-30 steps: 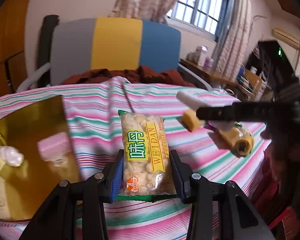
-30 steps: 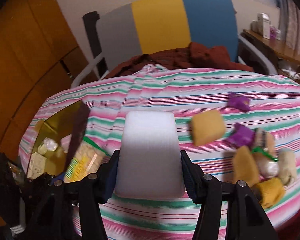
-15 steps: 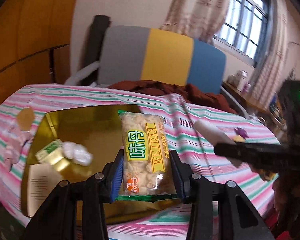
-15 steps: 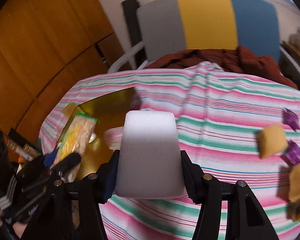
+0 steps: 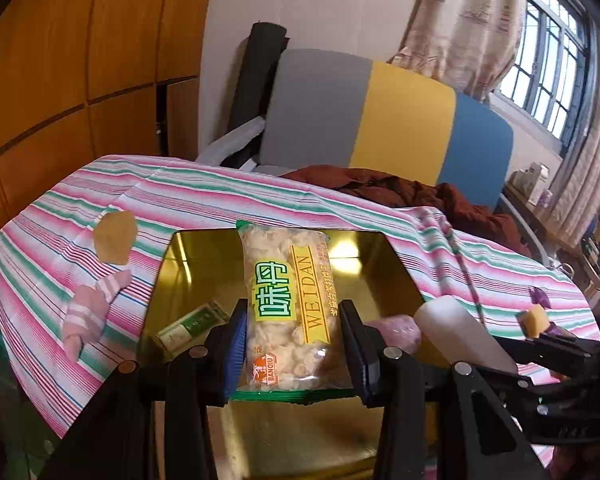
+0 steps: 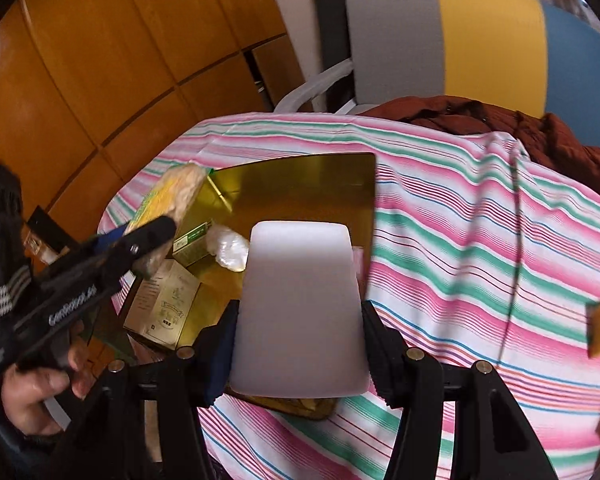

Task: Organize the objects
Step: 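Carry the snack bag and foam block with both grippers toward the gold tray, then open both grippers to drop the snack bag and foam block into the tray, then move both grippers back to the remaining pile of items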

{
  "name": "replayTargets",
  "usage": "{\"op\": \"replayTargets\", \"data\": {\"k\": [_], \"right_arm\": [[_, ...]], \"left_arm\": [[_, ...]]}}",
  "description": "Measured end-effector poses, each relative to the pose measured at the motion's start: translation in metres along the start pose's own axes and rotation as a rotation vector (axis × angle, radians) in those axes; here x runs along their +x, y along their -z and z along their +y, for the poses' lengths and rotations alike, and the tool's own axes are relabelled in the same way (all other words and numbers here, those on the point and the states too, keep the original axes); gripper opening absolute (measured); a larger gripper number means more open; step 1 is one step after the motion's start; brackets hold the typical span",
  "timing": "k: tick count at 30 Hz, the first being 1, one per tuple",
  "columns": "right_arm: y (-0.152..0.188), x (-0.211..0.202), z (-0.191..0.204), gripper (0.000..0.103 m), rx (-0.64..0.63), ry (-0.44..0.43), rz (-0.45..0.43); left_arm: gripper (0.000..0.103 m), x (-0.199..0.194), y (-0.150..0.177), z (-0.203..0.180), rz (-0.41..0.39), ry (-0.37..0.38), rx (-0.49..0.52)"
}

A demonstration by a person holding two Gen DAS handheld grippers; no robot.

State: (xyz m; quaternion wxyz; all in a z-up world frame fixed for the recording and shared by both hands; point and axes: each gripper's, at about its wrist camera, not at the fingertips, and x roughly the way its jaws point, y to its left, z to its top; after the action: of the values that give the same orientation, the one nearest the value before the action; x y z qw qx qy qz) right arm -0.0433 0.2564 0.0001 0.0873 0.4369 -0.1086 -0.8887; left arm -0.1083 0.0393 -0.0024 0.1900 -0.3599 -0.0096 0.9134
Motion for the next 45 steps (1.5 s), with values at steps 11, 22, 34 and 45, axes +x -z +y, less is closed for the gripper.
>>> {"op": "replayTargets", "data": {"k": [11, 22, 34, 45], "right_arm": [[-0.036, 0.043, 0.021, 0.059, -0.006, 0.024, 0.016], [-0.042, 0.060, 0.035, 0.083, -0.020, 0.023, 0.014], [-0.010, 0.043, 0.034, 0.086, -0.038, 0.063, 0.003], [0.009, 0.010, 0.029, 0.089, -0.065, 0.177, -0.085]], "left_arm": [[0.044, 0.017, -0.014, 0.016, 0.010, -0.058, -0.018], [0.045, 0.001, -0.017, 0.017, -0.023, -0.054, -0.029], [0.045, -0.026, 0.002, 0.001, -0.041, -0.046, -0.023], [0.045, -0.040, 0.027, -0.013, -0.032, -0.055, -0.006]]}}
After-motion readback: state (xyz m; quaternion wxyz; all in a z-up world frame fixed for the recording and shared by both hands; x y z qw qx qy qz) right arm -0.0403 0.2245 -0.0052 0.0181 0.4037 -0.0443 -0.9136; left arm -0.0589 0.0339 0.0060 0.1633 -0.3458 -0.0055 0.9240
